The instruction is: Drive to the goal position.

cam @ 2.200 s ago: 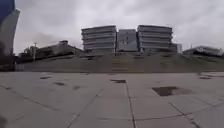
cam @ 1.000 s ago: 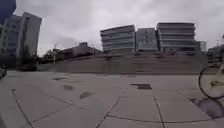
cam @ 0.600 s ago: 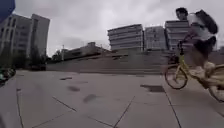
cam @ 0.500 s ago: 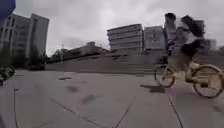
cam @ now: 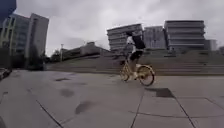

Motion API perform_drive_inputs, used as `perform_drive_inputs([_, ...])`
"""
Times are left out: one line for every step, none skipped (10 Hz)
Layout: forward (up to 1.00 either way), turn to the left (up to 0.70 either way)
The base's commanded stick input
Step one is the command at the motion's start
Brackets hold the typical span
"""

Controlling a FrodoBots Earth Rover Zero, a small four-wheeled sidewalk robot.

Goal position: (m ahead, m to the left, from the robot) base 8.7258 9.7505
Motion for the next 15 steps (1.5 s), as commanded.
perform_drive_inputs([0.70, 0.00])
perform_drive_inputs([0.70, 0.00])
perform_drive_inputs([0.70, 0.18])
perform_drive_inputs([0.70, 0.35])
perform_drive_inputs([0.70, 0.35])
perform_drive_inputs([0.70, 0.35])
perform_drive_inputs([0.70, 0.35])
perform_drive_inputs([0.70, 0.35])
perform_drive_inputs([0.70, 0.35])
perform_drive_inputs([0.70, 0.35])
perform_drive_inputs([0.70, 0.35])
perform_drive_inputs([0.70, 0.35])
perform_drive_inputs([0.70, 0.32])
perform_drive_inputs([0.70, 0.21])
perform_drive_inputs([0.70, 0.00])
